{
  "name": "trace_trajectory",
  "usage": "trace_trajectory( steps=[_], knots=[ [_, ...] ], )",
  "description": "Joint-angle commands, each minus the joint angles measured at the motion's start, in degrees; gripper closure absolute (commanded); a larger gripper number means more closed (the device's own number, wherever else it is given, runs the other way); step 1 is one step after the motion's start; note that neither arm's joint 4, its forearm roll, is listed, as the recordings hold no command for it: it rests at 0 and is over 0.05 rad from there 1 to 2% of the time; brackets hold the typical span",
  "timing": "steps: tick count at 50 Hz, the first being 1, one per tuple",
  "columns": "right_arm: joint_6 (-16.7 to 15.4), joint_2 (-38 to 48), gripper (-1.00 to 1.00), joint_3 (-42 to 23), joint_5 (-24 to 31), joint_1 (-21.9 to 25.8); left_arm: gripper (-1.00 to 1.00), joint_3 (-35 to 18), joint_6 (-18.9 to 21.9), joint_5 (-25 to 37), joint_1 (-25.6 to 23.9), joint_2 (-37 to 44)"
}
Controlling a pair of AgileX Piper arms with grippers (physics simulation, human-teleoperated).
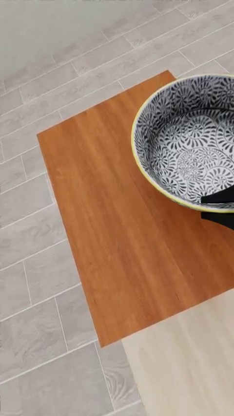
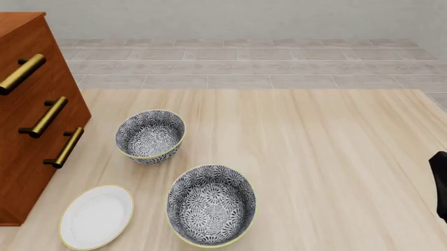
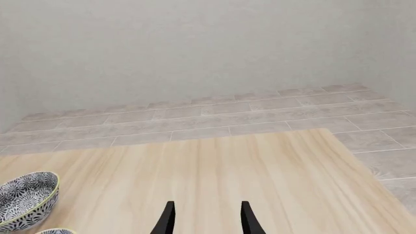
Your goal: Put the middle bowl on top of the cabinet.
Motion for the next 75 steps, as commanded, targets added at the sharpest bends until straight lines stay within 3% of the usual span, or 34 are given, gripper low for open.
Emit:
trace_trajectory(
  steps=[1, 25, 26, 48, 75],
  knots=[
    [-0.01, 0.00, -1.00, 0.15, -0.15, -0.04, 1.00, 1.51, 0.21, -0.79, 0.27, 0.08],
    [0.22, 0.00, -1.00, 0.29, -0.34, -0.07, 1.00, 1.67, -1.17, -1.37, -1.71, -0.27],
    [0.24, 0.00, -1.00, 0.33, -0.38, -0.07, -1.00, 1.69, -1.50, -1.52, -1.93, -0.28],
    [0.38, 0.00, -1.00, 0.34, -0.39, -0.06, -1.00, 1.31, -2.99, -1.86, -3.22, -0.97],
    [0.18, 0.00, -1.00, -0.19, 0.06, -0.01, -1.00, -1.23, -3.02, -1.35, -1.15, -2.59]
  ],
)
